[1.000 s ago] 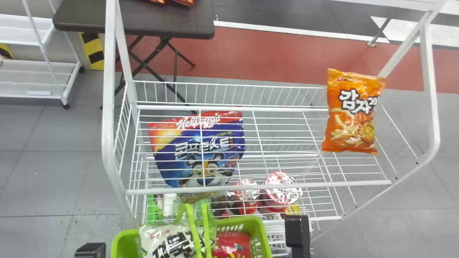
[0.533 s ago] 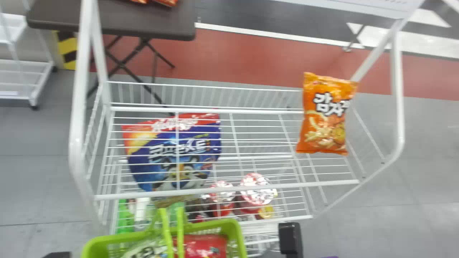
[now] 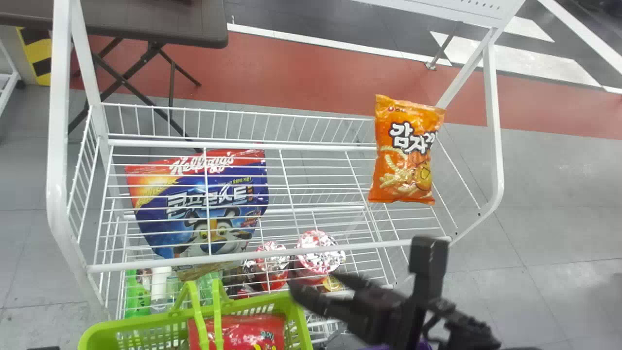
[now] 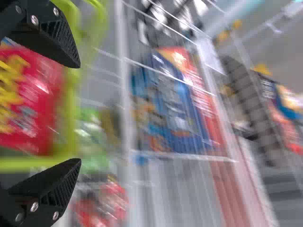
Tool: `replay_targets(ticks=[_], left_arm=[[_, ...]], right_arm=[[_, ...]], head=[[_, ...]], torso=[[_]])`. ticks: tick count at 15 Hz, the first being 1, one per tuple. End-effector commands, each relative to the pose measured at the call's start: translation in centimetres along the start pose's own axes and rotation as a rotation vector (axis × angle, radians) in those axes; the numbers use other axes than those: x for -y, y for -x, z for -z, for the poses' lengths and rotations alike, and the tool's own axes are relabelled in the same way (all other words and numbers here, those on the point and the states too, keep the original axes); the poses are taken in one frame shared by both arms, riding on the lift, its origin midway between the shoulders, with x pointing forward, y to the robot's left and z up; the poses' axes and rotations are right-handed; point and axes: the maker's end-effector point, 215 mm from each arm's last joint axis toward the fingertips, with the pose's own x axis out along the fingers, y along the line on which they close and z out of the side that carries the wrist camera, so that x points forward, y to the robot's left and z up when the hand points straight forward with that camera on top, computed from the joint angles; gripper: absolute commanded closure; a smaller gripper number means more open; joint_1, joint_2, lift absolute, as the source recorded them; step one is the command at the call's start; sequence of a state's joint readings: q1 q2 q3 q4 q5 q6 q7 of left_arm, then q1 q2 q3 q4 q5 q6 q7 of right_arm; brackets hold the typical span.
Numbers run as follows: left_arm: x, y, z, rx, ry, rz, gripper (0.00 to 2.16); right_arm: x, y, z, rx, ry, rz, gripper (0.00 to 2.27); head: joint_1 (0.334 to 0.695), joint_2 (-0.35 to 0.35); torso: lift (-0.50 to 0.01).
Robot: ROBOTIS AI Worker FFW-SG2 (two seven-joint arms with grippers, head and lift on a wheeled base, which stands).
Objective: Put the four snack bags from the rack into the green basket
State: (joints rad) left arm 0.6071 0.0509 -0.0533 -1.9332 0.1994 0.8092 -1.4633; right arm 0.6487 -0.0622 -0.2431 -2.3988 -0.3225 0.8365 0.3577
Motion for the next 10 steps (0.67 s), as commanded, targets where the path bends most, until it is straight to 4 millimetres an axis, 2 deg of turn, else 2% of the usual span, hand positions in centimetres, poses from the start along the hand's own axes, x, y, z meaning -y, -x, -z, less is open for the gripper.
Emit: replay_targets(ticks=[1,3,4,6,8,10], left_arm=[[0.1,0.0,0.0,-0.001,-0.001,0.000,2.14],[0.2,0.0,0.1,-0.001,-0.001,0.003,2.14],[0.1,0.1,0.1,-0.001,0.001,0.002,2.14],[0.1,0.2,0.0,0.002,-0.003,-0.001,2.14],[0.0,0.4,-0.2,-0.003,-0.002,-0.002,2.14],[-0.1,0.3,-0.5,-0.008,0.001,0.003,2.14]], right_arm=[[4.1,-0.7,-8.2,0.203,0.100,0.132,0.07],[7.7,-1.5,-12.8,0.296,0.146,0.264,0.07],[9.0,-2.3,-14.2,0.308,0.156,0.302,0.07],[13.9,-2.8,-15.7,0.316,0.154,0.461,0.07],[18.0,-3.0,-16.7,0.303,0.147,0.557,0.08],[21.8,-2.7,-16.4,0.262,0.133,0.633,0.08]], head=[[0.695,-0.350],[0.695,-0.350],[0.695,-0.350],[0.695,-0.350],[0.695,-0.350],[0.695,-0.350]], torso=[[-0.006],[-0.006],[-0.006],[-0.006],[-0.006],[-0.006]])
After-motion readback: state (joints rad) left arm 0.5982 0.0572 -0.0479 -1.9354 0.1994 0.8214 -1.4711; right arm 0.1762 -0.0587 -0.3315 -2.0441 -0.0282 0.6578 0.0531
